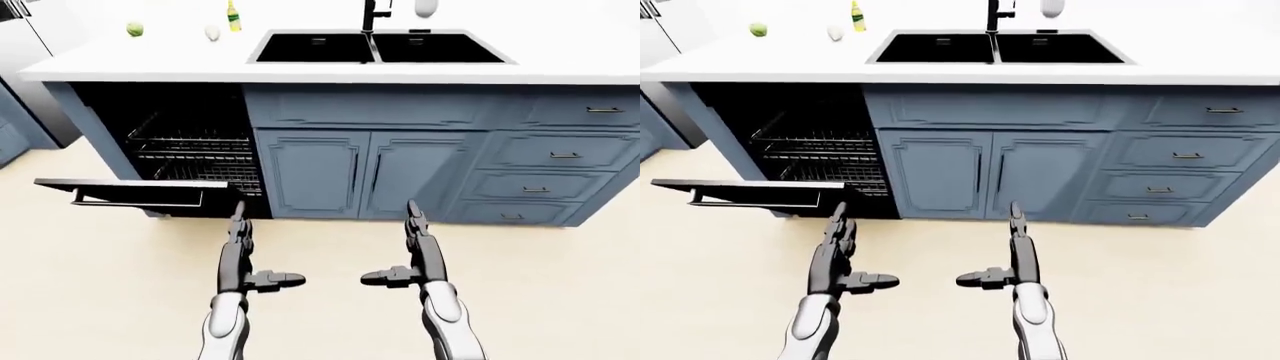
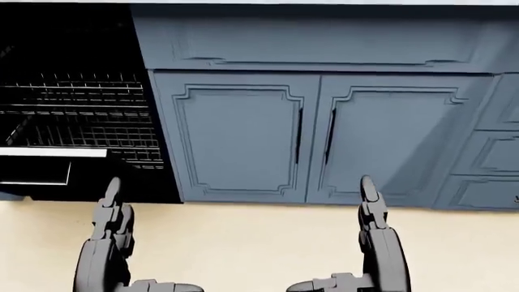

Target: Close the dishwasher door

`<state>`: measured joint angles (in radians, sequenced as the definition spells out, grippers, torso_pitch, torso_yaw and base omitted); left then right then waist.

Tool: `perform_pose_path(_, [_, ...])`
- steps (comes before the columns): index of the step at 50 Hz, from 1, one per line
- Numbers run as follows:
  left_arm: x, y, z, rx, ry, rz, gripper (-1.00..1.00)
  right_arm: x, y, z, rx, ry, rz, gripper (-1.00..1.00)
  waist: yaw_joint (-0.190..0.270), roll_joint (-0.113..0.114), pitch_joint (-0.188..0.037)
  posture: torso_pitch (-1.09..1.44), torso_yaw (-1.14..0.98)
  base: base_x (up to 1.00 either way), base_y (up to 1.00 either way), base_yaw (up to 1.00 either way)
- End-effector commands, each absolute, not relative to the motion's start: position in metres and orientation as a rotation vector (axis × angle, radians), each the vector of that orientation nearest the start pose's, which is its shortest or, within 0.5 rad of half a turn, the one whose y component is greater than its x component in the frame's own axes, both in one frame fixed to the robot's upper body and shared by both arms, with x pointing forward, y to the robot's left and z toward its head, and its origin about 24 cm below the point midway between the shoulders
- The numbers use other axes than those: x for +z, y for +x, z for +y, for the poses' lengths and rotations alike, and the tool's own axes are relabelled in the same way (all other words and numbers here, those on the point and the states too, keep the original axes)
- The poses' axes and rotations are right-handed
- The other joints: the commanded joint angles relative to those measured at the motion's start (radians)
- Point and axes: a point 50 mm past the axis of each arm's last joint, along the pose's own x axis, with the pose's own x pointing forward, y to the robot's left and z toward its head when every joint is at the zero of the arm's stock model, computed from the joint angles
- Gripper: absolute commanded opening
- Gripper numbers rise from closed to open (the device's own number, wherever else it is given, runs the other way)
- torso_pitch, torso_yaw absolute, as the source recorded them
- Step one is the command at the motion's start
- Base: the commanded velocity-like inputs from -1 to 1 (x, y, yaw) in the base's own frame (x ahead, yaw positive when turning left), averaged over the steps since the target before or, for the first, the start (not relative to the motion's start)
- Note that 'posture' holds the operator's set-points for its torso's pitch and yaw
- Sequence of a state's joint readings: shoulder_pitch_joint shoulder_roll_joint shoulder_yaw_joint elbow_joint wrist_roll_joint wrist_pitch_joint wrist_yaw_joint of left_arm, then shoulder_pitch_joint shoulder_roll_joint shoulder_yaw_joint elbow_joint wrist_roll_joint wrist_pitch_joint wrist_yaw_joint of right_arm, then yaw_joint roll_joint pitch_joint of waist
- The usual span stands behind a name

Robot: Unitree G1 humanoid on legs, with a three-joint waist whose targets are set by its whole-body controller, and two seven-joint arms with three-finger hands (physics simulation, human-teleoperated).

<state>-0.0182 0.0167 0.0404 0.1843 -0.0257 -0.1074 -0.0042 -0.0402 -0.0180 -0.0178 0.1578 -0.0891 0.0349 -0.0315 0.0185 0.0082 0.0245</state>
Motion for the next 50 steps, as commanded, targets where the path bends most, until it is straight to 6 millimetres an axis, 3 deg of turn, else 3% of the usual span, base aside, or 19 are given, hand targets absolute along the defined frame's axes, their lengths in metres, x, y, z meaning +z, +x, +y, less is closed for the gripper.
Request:
perform_pose_path(1, [0.0299, 0.2585, 0.161, 0.031, -0.006, -0.029, 1.0, 0.0276, 0.2634, -0.1543, -0.03, -0.109, 0.067, 1.0, 0.0, 0.001, -0.013, 0.0, 0.0, 0.0, 0.0, 0.34])
perform_pose_path(6, [0.0296, 0.2579, 0.1609, 0.029, -0.009, -0.027, 1.0, 0.0289, 0.2627, -0.1538, -0.028, -0.111, 0.065, 1.0, 0.007, -0.002, -0.009, 0.0, 0.0, 0.0, 0.0, 0.35])
perform_pose_path(11, [0.0299, 0.2573, 0.1609, 0.028, -0.009, -0.026, 1.0, 0.0289, 0.262, -0.1535, -0.025, -0.112, 0.065, 1.0, 0.011, -0.028, 0.0, 0.0, 0.0, 0.0, 0.0, 0.39])
perform_pose_path(15, [0.0305, 0.2577, 0.161, 0.028, -0.009, -0.026, 1.0, 0.0291, 0.2627, -0.1522, -0.018, -0.111, 0.064, 1.0, 0.006, -0.02, -0.001, 0.0, 0.0, 0.0, 0.0, 0.51])
perform_pose_path(18, [0.0307, 0.2574, 0.1614, 0.029, -0.008, -0.027, 1.0, 0.0293, 0.2625, -0.1523, -0.017, -0.11, 0.062, 1.0, 0.0, 0.003, -0.006, 0.0, 0.0, 0.0, 0.0, 0.64])
perform_pose_path(21, [0.0314, 0.2568, 0.1613, 0.029, -0.008, -0.029, 1.0, 0.0307, 0.2619, -0.1519, -0.014, -0.11, 0.06, 1.0, -0.007, 0.059, -0.006, 0.0, 0.0, 0.0, 0.0, 0.63])
perform_pose_path(22, [0.0315, 0.2568, 0.1612, 0.028, -0.008, -0.029, 1.0, 0.0304, 0.2621, -0.1519, -0.014, -0.11, 0.06, 1.0, -0.004, 0.062, -0.015, 0.0, 0.0, 0.0, 0.0, 0.62])
perform_pose_path(23, [0.0313, 0.2569, 0.1612, 0.028, -0.008, -0.029, 1.0, 0.0302, 0.2624, -0.1515, -0.012, -0.11, 0.061, 1.0, 0.009, 0.051, -0.009, 0.0, 0.0, 0.0, 0.0, 0.63])
perform_pose_path(24, [0.0311, 0.257, 0.1612, 0.028, -0.008, -0.029, 1.0, 0.0304, 0.2623, -0.1513, -0.011, -0.11, 0.061, 1.0, 0.005, 0.058, -0.006, 0.0, 0.0, 0.0, 0.0, 0.64])
perform_pose_path(26, [0.0305, 0.2572, 0.1615, 0.029, -0.008, -0.028, 1.0, 0.0303, 0.2624, -0.1513, -0.012, -0.11, 0.061, 1.0, 0.018, 0.041, -0.012, 0.0, 0.0, 0.0, 0.0, 0.64])
perform_pose_path(33, [0.0302, 0.2573, 0.1619, 0.029, -0.008, -0.029, 1.0, 0.0303, 0.2625, -0.1502, -0.006, -0.108, 0.061, 1.0, 0.001, -0.031, 0.007, 0.0, 0.0, 0.0, 0.0, 0.64])
perform_pose_path(35, [0.0302, 0.2575, 0.1622, 0.031, -0.008, -0.029, 1.0, 0.0309, 0.262, -0.1502, -0.007, -0.107, 0.06, 1.0, -0.004, -0.077, -0.002, 0.0, 0.0, 0.0, 0.0, 0.64])
perform_pose_path(36, [0.0304, 0.2575, 0.1621, 0.03, -0.007, -0.029, 1.0, 0.0314, 0.262, -0.1501, -0.007, -0.106, 0.06, 1.0, -0.011, -0.117, -0.019, 0.0, 0.0, 0.0, 0.0, 0.64])
perform_pose_path(37, [0.0306, 0.2575, 0.162, 0.03, -0.008, -0.03, 1.0, 0.0311, 0.2621, -0.1499, -0.005, -0.104, 0.061, 1.0, -0.018, -0.068, -0.005, 0.0, 0.0, 0.0, 0.0, 0.65])
perform_pose_path(39, [0.0301, 0.2575, 0.1618, 0.029, -0.007, -0.029, 1.0, 0.0306, 0.2624, -0.1499, -0.005, -0.103, 0.062, 1.0, -0.01, -0.084, -0.004, 0.0, 0.0, 0.0, 0.0, 0.64])
perform_pose_path(41, [0.0309, 0.2577, 0.1618, 0.029, -0.007, -0.03, 1.0, 0.0314, 0.2626, -0.1493, -0.004, -0.103, 0.062, 1.0, -0.007, -0.072, -0.014, 0.0, 0.0, 0.0, 0.0, 0.64])
perform_pose_path(46, [0.0304, 0.2579, 0.1621, 0.03, -0.006, -0.03, 1.0, 0.0315, 0.2627, -0.1492, -0.004, -0.103, 0.061, 1.0, -0.014, -0.013, -0.001, 0.0, 0.0, 0.0, 0.0, 0.64])
perform_pose_path(50, [0.0301, 0.2575, 0.1624, 0.032, -0.006, -0.03, 1.0, 0.0308, 0.2628, -0.1489, -0.006, -0.102, 0.065, 1.0, -0.016, 0.058, -0.006, 0.0, 0.0, 0.0, 0.0, 0.64])
